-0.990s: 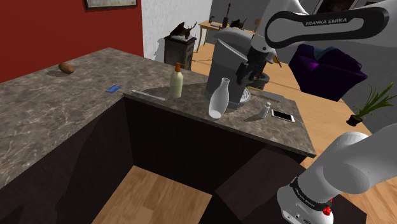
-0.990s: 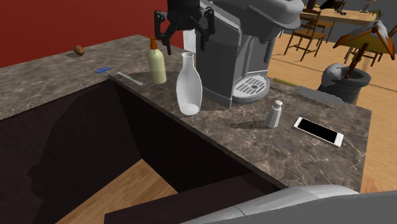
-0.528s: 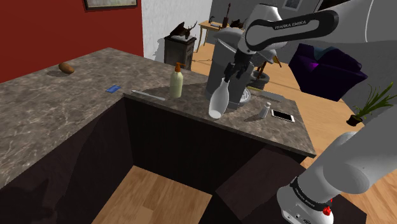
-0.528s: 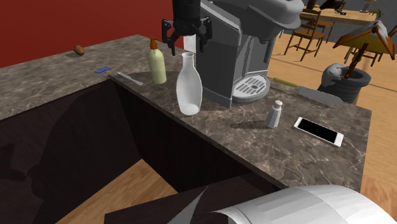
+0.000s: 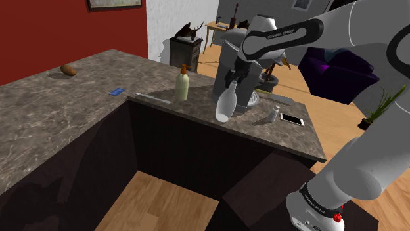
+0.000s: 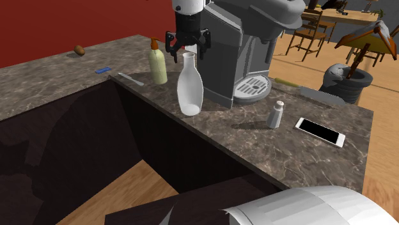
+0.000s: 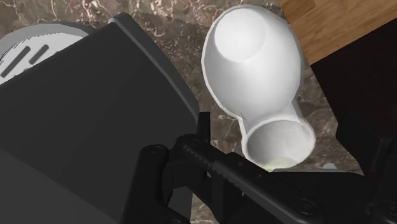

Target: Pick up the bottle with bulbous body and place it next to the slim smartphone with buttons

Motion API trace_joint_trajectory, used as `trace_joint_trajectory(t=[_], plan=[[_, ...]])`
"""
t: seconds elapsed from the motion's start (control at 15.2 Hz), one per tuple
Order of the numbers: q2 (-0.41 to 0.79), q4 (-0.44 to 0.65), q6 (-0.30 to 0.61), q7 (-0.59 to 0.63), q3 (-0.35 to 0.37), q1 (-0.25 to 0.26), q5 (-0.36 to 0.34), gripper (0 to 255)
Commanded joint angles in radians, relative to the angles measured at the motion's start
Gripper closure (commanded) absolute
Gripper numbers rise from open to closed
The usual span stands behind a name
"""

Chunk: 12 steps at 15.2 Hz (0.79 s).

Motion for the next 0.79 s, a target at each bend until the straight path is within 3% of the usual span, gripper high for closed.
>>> trace_joint_trajectory(t=[0.0,0.53,0.59,0.73], plan=[[0.019,-0.006,0.025,-0.004,-0.001,-0.001,0.004,0],[0.023,-0.009,0.032,-0.005,-0.001,-0.001,0.005,0],[0.023,-0.009,0.032,-0.005,-0.001,-0.001,0.005,255],[0.023,-0.009,0.032,-0.005,-0.001,-0.001,0.005,255]])
